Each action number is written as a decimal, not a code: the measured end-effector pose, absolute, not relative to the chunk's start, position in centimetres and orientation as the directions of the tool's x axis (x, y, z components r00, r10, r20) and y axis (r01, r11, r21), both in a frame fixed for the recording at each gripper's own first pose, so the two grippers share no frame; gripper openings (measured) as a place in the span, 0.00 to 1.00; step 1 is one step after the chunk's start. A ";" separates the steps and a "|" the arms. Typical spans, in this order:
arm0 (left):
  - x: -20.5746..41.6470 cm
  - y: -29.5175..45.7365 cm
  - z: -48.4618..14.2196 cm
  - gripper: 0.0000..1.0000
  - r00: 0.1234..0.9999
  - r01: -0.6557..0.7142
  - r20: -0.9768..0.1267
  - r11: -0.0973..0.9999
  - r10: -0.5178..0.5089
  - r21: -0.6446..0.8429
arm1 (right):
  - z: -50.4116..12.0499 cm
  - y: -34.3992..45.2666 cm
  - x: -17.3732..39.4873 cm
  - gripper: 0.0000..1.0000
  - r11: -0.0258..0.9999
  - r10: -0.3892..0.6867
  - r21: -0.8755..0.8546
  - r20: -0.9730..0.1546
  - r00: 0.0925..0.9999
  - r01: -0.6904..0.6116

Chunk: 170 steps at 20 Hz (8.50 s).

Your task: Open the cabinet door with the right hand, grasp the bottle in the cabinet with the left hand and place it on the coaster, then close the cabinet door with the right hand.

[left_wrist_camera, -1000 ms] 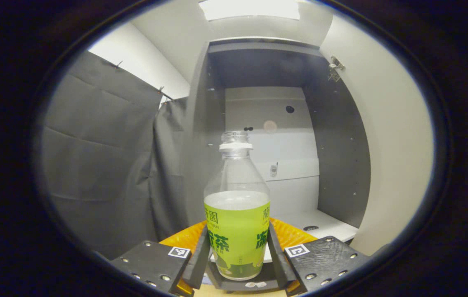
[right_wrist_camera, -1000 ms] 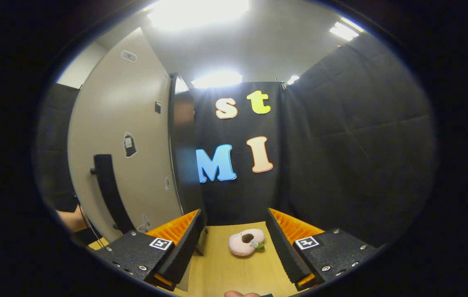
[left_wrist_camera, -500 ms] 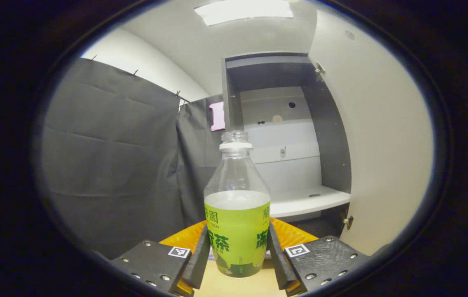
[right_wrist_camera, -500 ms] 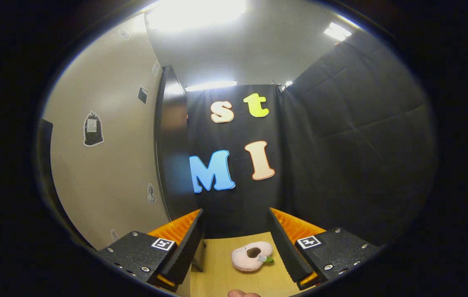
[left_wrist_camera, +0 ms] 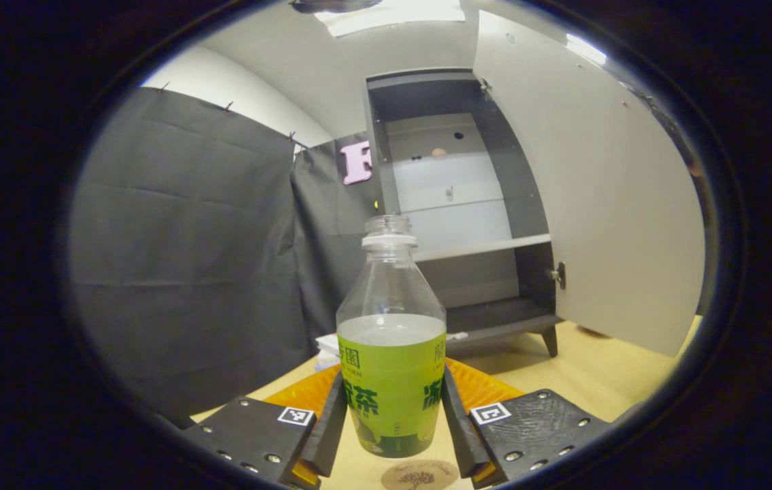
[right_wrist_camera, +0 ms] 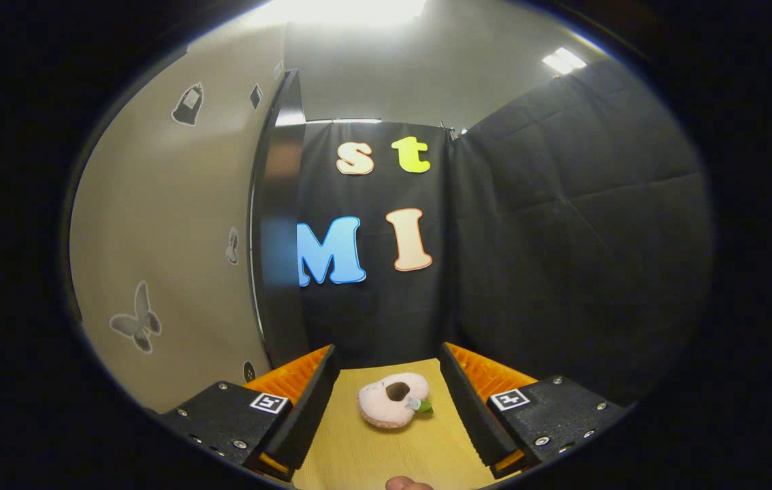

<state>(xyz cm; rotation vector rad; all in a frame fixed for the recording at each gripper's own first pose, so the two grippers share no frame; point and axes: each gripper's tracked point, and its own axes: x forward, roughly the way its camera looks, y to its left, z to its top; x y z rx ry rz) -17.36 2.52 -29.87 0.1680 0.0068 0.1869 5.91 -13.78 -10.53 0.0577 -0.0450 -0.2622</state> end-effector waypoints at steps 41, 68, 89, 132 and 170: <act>-18.5 0.2 -9.6 0.87 0.978 -0.209 0.005 0.978 0.209 0.021 | -8.9 -7.0 3.9 0.94 0.989 0.004 0.146 -0.051 0.999 0.003; -15.6 0.0 -1.5 0.85 0.992 -0.128 0.020 0.992 0.128 0.018 | -2.8 -3.1 -0.9 0.91 0.987 0.063 0.150 -0.006 0.998 -0.061; -10.0 3.8 -1.1 0.85 0.998 -0.059 0.000 0.998 0.059 0.030 | -0.2 9.0 4.1 0.92 0.977 0.111 0.177 0.041 0.993 -0.117; -4.8 -0.5 0.3 0.79 0.998 0.049 0.023 0.998 -0.050 0.041 | -2.0 4.3 8.4 0.96 0.997 -0.025 0.066 -0.074 0.997 0.030; -4.4 0.8 -0.8 0.79 1.000 0.028 0.004 0.999 -0.028 0.017 | 0.4 3.5 6.1 0.93 0.996 0.005 0.090 -0.001 1.000 -0.005</act>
